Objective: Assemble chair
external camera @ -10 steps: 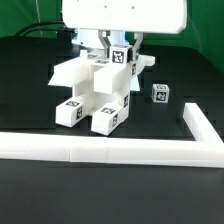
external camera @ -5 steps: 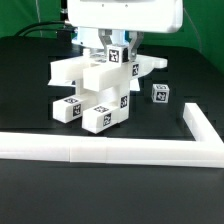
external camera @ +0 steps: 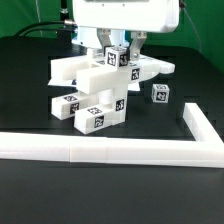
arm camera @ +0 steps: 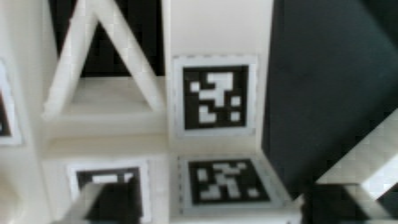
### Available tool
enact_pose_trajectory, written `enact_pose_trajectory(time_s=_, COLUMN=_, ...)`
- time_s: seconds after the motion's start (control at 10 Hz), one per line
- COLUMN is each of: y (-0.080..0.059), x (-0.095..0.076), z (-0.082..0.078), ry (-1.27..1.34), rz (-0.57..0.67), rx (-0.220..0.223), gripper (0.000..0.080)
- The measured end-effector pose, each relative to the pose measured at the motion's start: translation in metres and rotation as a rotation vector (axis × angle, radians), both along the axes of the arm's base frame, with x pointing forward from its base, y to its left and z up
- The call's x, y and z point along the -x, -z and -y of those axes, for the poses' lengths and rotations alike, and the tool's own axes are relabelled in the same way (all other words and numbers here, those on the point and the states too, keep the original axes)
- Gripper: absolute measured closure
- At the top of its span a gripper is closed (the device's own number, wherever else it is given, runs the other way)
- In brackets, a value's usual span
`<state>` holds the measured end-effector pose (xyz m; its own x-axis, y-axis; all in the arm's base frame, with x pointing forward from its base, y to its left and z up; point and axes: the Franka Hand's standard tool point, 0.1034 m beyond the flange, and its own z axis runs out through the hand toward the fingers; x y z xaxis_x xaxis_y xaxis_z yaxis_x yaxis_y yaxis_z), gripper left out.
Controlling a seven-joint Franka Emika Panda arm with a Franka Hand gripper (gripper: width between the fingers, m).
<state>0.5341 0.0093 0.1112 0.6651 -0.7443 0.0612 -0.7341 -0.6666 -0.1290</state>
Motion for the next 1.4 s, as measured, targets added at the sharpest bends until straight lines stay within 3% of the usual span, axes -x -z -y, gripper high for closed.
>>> enact_pose_trajectory(time_s=0.1, y=0.0, x=0.0, z=0.001, ry=-0.007, rz=0.0, rx=0.001, gripper=0.019)
enact_pose_trajectory(time_s=0.4, y=-0.008, x=0.002, z=-0.004, ry=-0.009, rz=-0.012, rx=-0.018, gripper=0.0153)
enact_pose_trajectory(time_s=0.6, y=-0.039, x=0.016, z=-0.014, ry=-0.004, rz=-0.01, rx=-0.071, gripper=0.0151)
enact_pose_trajectory(time_s=0.8, y=-0.058, x=0.035, z=-0.019, ry=0.022, rz=-0.003, rx=-0.107, gripper=0.0151)
enact_pose_trajectory(time_s=0.9, y=-0.062, x=0.043, z=-0.021, ry=0.027, rz=-0.002, rx=-0.11, gripper=0.0151)
enact_pose_trajectory(time_s=1.4, y=-0.056, x=0.042, z=-0.019, ry=0.022, rz=-0.01, rx=-0.105, gripper=0.0151)
